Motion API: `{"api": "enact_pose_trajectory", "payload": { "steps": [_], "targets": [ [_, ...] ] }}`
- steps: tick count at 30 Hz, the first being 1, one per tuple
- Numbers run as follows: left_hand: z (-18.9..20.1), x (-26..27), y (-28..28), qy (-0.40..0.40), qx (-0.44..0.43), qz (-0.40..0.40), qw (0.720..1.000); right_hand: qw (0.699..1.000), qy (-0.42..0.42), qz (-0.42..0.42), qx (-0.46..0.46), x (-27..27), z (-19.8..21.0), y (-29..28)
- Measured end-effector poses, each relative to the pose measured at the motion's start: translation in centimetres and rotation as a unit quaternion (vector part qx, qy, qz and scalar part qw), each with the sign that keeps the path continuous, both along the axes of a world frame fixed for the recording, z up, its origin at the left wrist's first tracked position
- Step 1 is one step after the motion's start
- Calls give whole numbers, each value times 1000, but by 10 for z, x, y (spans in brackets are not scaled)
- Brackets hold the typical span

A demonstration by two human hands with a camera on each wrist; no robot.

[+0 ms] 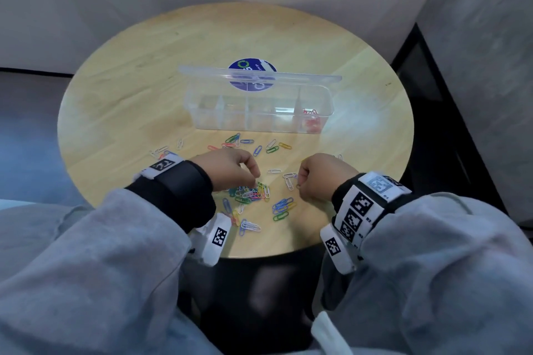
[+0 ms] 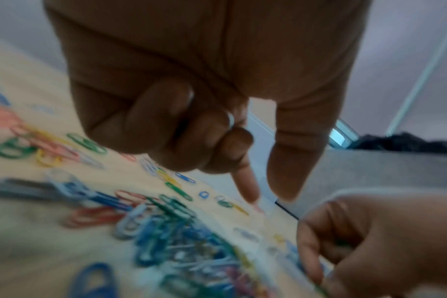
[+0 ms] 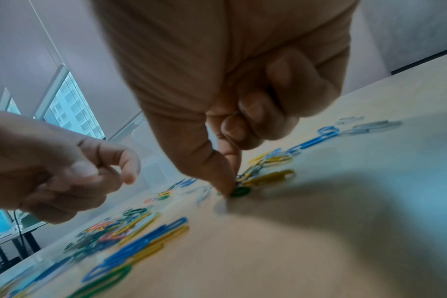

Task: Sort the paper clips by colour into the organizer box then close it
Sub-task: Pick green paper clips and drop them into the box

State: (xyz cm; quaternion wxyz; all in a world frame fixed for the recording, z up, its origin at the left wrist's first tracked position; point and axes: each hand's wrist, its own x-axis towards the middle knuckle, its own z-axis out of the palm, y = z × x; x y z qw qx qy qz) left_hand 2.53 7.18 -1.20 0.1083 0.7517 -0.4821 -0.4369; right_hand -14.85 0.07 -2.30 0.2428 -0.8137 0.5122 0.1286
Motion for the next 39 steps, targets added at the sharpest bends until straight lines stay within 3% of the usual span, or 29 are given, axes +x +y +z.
{"api": "enact_pose_trajectory", "payload": {
  "steps": [9, 13, 16, 23, 29, 34, 39],
  "targets": [
    [-3, -5, 9, -174, 32, -100, 979, 999, 16, 29, 6, 1, -2, 2],
    [-4, -3, 7, -185, 38, -124, 974, 998, 16, 12, 53, -3, 1, 0],
    [-5, -2, 5, -189, 36, -138, 972, 993, -34, -10, 116, -6, 7, -5],
    [-10, 0, 6, -208, 3, -146, 967, 930, -169, -103, 311, -10, 11, -9],
    [-9, -1, 6, -211, 15, -181, 960, 901, -199, -120, 365, -11, 3, -11],
    [-11, 0, 5, -210, 6, -170, 963, 906, -191, -90, 366, -7, 1, -6],
    [-12, 1, 4, -203, -1, -158, 966, 956, -104, 71, 263, -3, 4, 2]
  ]
}}
